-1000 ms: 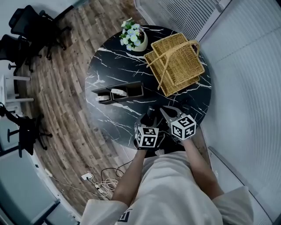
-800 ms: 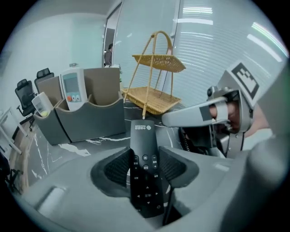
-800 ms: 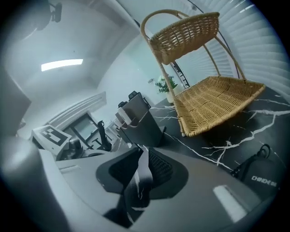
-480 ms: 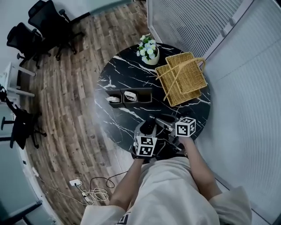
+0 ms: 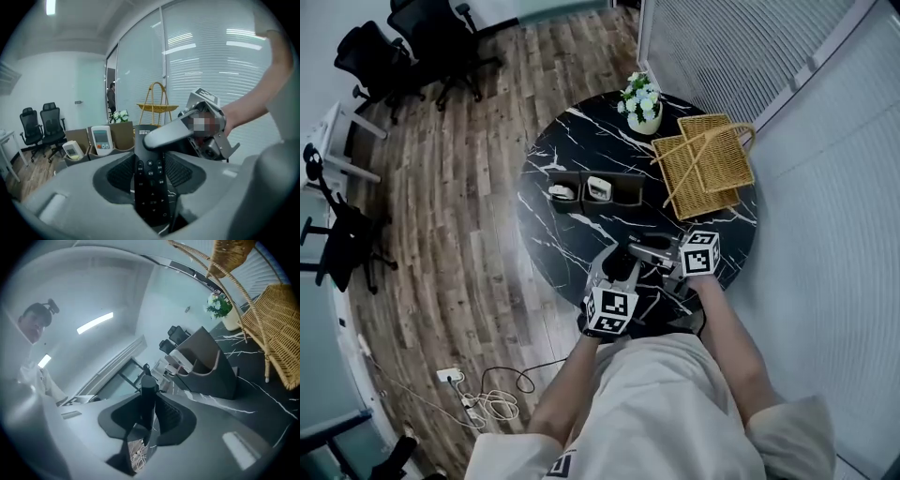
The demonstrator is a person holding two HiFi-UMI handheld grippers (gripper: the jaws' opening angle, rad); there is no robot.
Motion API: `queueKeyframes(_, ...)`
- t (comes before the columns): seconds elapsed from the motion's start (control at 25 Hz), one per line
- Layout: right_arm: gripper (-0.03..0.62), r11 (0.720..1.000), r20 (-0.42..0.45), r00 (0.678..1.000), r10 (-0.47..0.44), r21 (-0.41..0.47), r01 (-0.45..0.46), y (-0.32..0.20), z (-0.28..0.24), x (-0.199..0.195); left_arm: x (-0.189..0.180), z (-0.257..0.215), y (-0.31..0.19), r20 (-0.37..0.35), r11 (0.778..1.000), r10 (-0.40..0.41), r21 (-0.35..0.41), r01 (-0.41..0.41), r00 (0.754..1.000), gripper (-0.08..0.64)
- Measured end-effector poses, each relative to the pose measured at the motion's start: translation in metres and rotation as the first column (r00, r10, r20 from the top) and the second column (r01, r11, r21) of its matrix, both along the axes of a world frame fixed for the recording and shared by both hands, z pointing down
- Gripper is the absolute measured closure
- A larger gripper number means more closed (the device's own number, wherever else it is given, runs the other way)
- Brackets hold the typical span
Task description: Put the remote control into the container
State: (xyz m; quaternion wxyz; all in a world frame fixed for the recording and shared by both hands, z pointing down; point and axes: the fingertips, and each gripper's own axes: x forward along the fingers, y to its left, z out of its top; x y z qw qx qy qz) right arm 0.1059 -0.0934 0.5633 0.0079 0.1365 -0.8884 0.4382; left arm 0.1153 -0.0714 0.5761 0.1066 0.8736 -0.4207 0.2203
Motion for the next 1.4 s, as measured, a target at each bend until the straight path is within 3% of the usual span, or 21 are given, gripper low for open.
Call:
queueKeyframes(0.08, 0.499, 0.999, -0.019, 1.0, -0.023, 0.043, 0.024, 0.0, -0.007, -0.006, -0.005, -0.005, -0.001, 0.014, 0.999, -0.012, 0.038, 0.012, 1.0, 0.351)
queueKeyframes(0.24, 0.5, 0.984, -0.158, 0.987, -0.028, 0.17, 0.055, -0.01, -0.014, -0.008, -0.012, -0.016, -0.003, 0.005, 0.996, -0.053, 0.067, 0.053, 0.999, 0.351)
queueKeyframes(0.48, 0.5, 0.953, -0.216, 0.976, -0.004, 0.294, 0.069, -0.041, -0.047, -0.003, -0.02, -0.024, -0.004, -0.009, 0.993, -0.093, 0.079, 0.093, 0.996, 0.353)
queueKeyframes(0.68, 0.5, 0.909, -0.31, 0.951, 0.018, 0.402, 0.114, -0.064, -0.064, -0.005, -0.029, -0.028, -0.011, 0.01, 0.985, -0.147, 0.089, 0.146, 0.989, 0.362)
queueKeyframes(0.96, 0.5, 0.815, -0.432, 0.897, 0.095, 0.551, 0.179, -0.096, -0.075, -0.01, -0.039, -0.034, -0.02, -0.03, 0.977, -0.198, 0.079, 0.199, 0.98, 0.457)
queueKeyframes(1.24, 0.5, 0.79, -0.457, 0.874, 0.164, 0.591, 0.161, -0.126, -0.066, -0.012, -0.054, -0.022, -0.028, -0.042, 0.964, -0.262, 0.043, 0.264, 0.964, 0.556)
queueKeyframes(1.4, 0.5, 0.792, -0.484, 0.862, 0.15, 0.581, 0.188, -0.13, -0.05, -0.013, -0.058, -0.016, -0.033, -0.047, 0.959, -0.282, 0.023, 0.283, 0.958, 0.557)
